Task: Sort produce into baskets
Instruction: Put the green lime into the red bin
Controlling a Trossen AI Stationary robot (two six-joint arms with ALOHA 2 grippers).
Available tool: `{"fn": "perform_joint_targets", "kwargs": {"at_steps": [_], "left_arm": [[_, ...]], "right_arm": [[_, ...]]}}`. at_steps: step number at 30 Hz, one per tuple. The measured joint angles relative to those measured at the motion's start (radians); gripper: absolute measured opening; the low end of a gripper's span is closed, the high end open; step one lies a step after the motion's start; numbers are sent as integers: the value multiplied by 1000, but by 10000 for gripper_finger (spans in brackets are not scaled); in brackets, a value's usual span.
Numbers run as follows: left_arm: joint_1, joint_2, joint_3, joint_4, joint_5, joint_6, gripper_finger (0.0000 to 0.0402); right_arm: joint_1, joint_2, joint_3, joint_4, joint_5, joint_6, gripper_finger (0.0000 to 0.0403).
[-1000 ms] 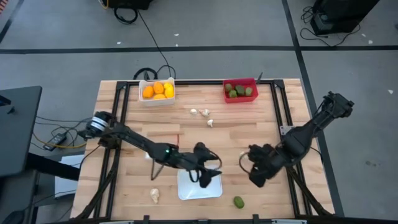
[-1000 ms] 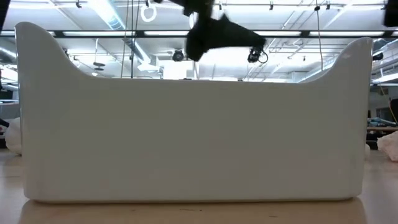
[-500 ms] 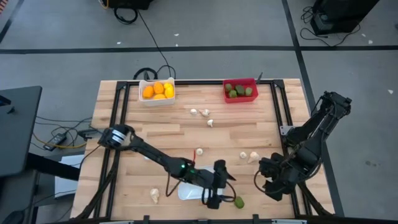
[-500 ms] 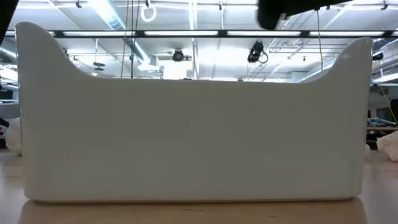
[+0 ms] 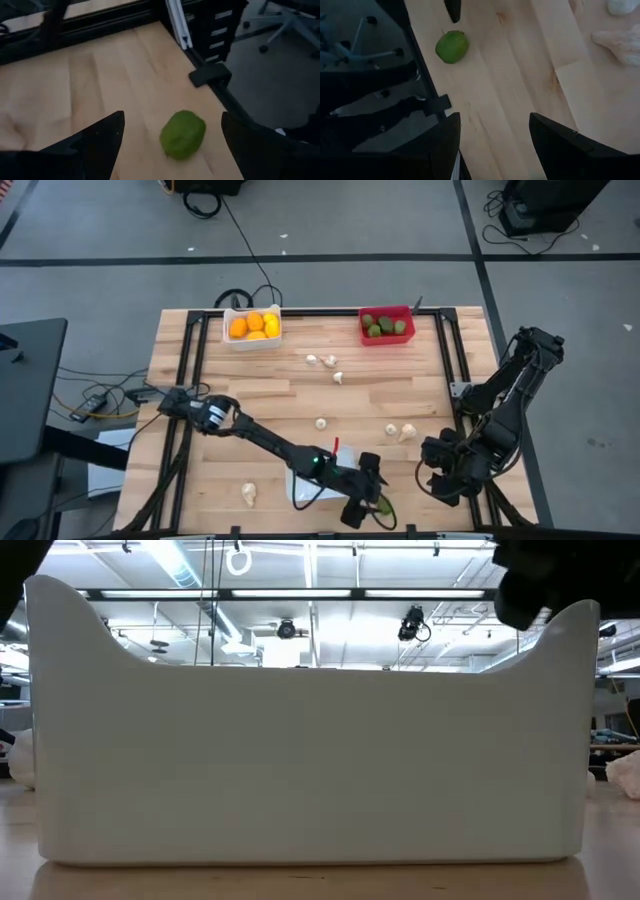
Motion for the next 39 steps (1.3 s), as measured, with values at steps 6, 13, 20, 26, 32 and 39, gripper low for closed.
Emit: {"fn": "perform_joint_targets", "kwargs": {"at_steps": [6,13,20,26,32,39], "left_arm": [[1,56,91,-57,2,57,339],[1,53,97,-80,-71,-24,337],[2,-10,251,-407,-232,-268,309],[8,-17,409,-728,-312,-401,291],[30,-86,425,-904,-321,-652,290],[40,-156,440,-1092,-325,-786,290]], "right_arm": [[12,0,0,3,-1,19,246],[46,46,0,71,-4,126,246],[46,235,0,220,118,197,246],[0,352,0,358,129,156,254],[-46,430,0,497,82,115,285],[-81,475,0,509,69,118,327]]}}
